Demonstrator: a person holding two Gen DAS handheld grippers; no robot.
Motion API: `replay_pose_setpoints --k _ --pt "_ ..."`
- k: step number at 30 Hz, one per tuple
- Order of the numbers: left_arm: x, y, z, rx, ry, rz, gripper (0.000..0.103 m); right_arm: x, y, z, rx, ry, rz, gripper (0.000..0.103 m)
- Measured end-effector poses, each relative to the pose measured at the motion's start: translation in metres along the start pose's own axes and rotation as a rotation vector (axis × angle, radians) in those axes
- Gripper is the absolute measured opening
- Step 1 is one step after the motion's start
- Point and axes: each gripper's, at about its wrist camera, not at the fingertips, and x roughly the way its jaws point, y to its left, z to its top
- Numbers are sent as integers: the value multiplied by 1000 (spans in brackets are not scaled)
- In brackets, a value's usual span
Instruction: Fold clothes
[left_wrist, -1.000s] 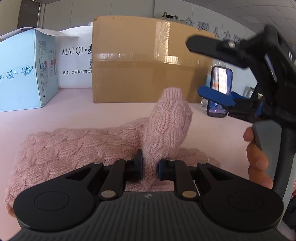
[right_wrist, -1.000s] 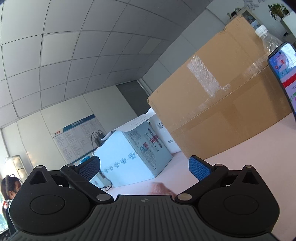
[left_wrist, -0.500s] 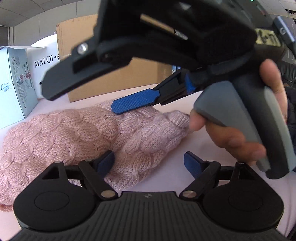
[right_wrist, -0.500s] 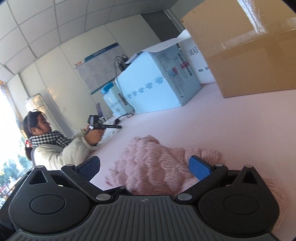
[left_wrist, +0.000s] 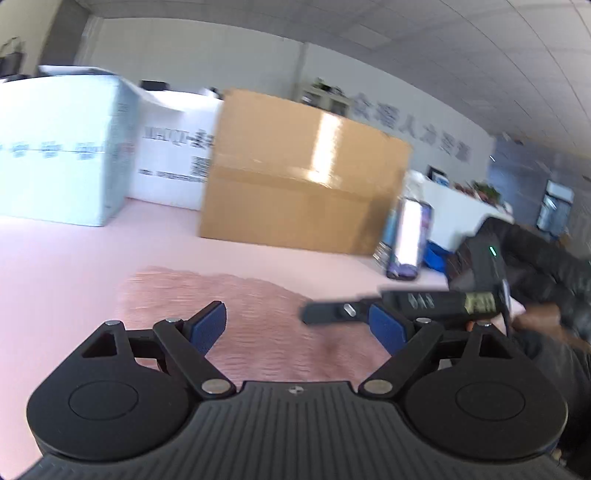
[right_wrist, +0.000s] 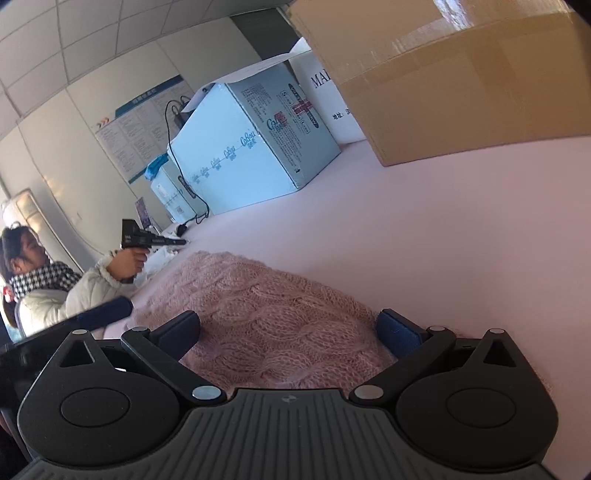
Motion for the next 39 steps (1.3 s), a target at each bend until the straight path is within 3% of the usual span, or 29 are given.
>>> replay_pose_setpoints --k 2,5,7,8,10,14,19,21,22,24,26,29,32,36,39 --pt "-8 19 6 -83 -48 56 84 0 4 -3 -34 -4 -12 103" --pt "-17 46 13 -170 -117 237 84 1 3 -4 -34 -6 -8 103" --pt "-12 61 16 -194 -103 345 84 2 2 -4 -28 -6 -2 103" --pt "-9 70 16 -212 -71 363 85 2 1 -4 -28 -6 -1 103" --pt "-2 86 17 -276 20 327 85 3 1 -4 -27 -5 1 103" --pt "21 124 0 -511 215 71 85 3 0 -3 -25 -3 6 103" --pt "42 127 -10 -585 243 -51 84 4 1 -3 -28 0 5 103" --pt "55 114 -12 -551 236 -3 76 4 1 -2 -27 -1 4 103" --pt "59 106 -10 -523 224 43 57 4 1 -2 -26 -2 4 103" --pt "66 97 -9 -497 214 96 39 2 0 -2 -20 -13 7 103" --pt "67 97 -9 -501 192 115 27 -2 0 -2 -12 -38 11 103" --pt "54 95 -6 -443 134 159 23 -14 8 -3 22 -75 24 103" --pt "36 99 -4 -375 90 223 23 -21 27 -9 -22 -100 59 103" --pt "22 122 -12 -433 85 253 23 -26 64 -23 -217 -158 51 100" --pt "14 136 -21 -458 83 266 24 -24 80 -26 -286 -180 -34 99"
